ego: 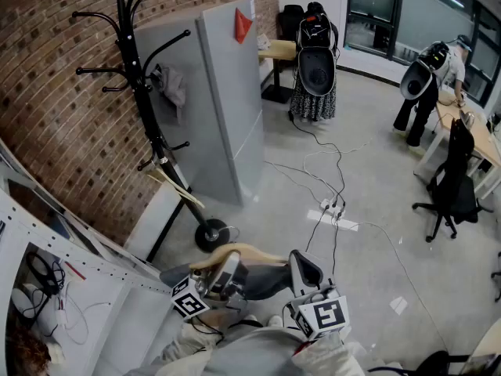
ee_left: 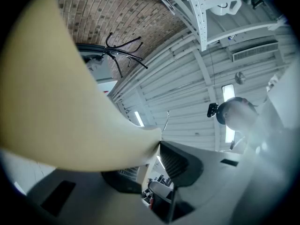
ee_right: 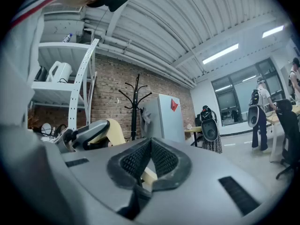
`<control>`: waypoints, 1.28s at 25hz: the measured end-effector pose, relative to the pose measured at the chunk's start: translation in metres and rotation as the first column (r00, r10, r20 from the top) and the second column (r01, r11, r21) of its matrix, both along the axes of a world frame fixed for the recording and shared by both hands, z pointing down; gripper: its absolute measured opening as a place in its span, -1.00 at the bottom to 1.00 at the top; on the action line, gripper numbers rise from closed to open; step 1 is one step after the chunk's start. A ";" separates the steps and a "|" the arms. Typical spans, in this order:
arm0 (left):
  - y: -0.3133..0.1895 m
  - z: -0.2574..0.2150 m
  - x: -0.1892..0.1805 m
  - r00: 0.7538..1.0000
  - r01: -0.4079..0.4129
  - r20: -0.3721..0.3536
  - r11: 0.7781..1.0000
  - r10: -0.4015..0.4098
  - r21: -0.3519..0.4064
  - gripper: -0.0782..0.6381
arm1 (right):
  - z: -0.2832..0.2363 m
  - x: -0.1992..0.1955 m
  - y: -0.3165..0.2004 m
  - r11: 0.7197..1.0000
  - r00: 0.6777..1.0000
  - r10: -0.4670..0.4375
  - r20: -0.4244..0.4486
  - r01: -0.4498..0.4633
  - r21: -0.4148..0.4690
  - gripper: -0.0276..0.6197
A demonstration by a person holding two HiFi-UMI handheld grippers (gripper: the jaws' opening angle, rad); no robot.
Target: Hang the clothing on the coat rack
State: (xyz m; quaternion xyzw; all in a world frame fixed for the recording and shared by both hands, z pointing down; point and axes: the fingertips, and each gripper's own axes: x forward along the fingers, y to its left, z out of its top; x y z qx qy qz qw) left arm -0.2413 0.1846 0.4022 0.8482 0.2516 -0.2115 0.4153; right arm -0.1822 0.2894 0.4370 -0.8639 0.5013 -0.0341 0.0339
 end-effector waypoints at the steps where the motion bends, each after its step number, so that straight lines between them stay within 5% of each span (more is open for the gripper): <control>1: 0.003 -0.002 0.004 1.000 0.000 -0.004 1.000 0.000 0.008 -0.48 | 0.001 0.003 0.004 1.000 1.000 0.002 0.003 -0.002 0.004 -0.84; 16: 0.007 0.001 0.065 0.999 -0.029 -0.016 0.999 0.029 -0.013 -0.48 | 0.009 0.056 0.021 0.999 0.999 0.040 0.018 -0.040 0.011 -0.84; 32: -0.080 0.001 0.160 1.000 -0.024 0.000 1.000 0.024 -0.017 -0.48 | 0.008 0.158 -0.083 1.000 1.000 0.010 0.026 -0.010 -0.005 -0.84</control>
